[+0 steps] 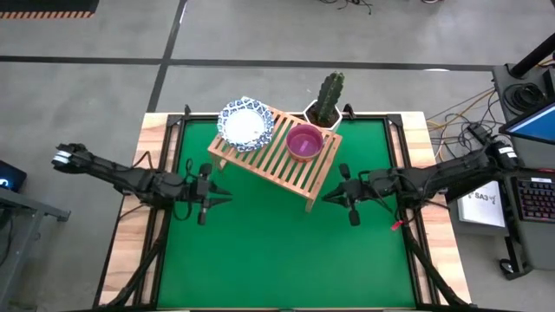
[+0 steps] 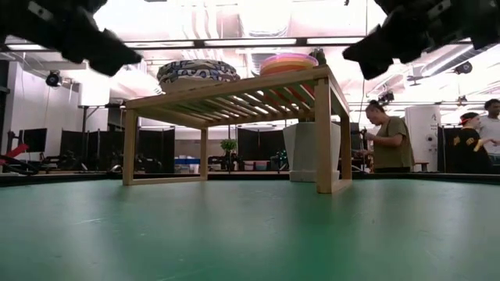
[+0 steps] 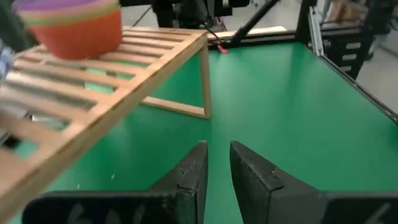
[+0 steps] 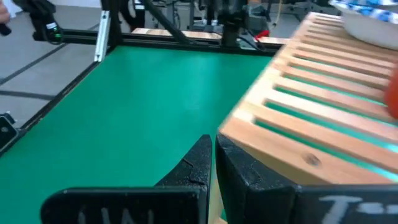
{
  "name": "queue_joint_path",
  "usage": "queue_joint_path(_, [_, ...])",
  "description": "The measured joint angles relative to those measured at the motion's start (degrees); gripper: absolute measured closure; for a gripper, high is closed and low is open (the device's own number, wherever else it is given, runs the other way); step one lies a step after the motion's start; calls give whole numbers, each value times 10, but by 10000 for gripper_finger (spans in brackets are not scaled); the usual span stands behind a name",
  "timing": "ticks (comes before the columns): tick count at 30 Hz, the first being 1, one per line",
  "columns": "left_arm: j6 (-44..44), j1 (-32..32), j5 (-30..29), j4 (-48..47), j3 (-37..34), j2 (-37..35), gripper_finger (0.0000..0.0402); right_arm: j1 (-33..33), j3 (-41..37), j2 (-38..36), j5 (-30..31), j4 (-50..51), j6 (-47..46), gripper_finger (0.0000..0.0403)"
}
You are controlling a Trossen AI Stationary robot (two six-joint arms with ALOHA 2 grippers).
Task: Place and stack bowls onto a shelf
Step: Return to Home Position
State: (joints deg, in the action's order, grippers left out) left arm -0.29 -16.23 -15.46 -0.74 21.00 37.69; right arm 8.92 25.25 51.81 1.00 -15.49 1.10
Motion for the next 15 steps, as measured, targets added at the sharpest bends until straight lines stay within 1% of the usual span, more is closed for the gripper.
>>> queue_joint_path(4, [-13, 2, 0, 47, -52, -49, 361, -12, -31, -46, 0, 1, 1, 390])
queue_joint_path(6, [-13, 2, 6, 55, -75, -76, 364, -11, -43, -69, -1, -2, 3, 390])
queue_joint_path(12, [0, 4, 10, 95, -113, -143, 365, -11, -96, -164, -2, 1, 11, 390])
queue_joint_path(15, [11, 5, 10, 97, -122, -172, 365, -11, -126, -213, -15, -2, 15, 390])
